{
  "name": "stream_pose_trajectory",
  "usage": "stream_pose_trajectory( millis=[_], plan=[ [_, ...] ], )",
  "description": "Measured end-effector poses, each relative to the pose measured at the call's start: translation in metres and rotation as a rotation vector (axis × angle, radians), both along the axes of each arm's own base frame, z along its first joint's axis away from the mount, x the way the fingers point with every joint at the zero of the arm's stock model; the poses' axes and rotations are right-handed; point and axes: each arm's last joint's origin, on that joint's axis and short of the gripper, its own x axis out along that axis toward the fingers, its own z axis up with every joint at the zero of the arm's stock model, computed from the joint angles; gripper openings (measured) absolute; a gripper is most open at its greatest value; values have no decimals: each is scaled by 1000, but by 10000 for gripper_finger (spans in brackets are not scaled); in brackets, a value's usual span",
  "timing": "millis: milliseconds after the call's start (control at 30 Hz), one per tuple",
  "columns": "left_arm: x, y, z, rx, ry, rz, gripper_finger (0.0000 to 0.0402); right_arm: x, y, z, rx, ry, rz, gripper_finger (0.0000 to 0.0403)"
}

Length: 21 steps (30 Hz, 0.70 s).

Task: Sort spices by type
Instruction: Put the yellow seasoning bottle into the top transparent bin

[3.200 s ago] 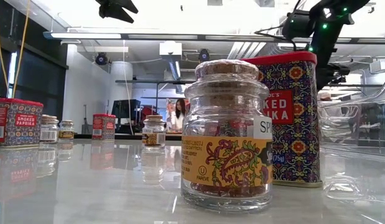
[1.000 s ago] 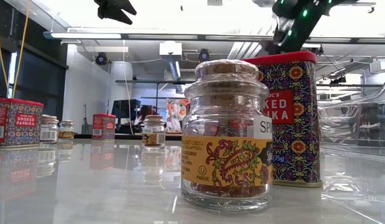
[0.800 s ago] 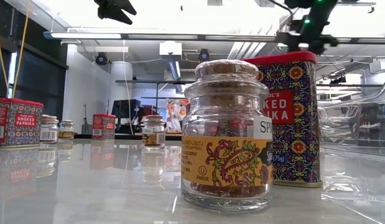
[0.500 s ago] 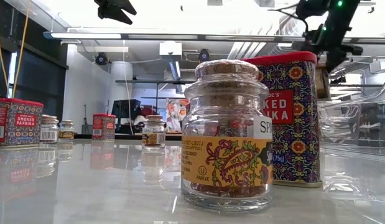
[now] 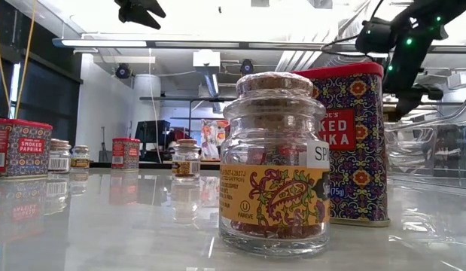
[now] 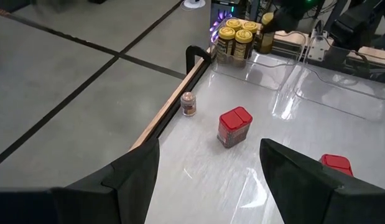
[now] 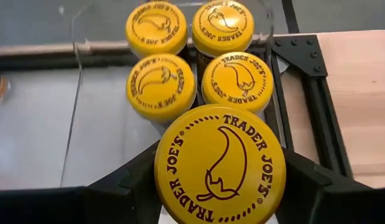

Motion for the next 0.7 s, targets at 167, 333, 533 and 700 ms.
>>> stream_pose_trajectory(
  millis=[167,333,533,700],
  plan=[
    [0,0,0,0,0,0,265,-2,0,-4,-27,27,-39,228],
    [0,0,0,0,0,0,265,-2,0,-4,-25,35,-32,267],
    [0,0,0,0,0,0,265,-2,0,-4,-39,54,-38,276],
    [0,0,0,-1,0,0,265,-2,-1,-3,-41,50,-37,278]
  ],
)
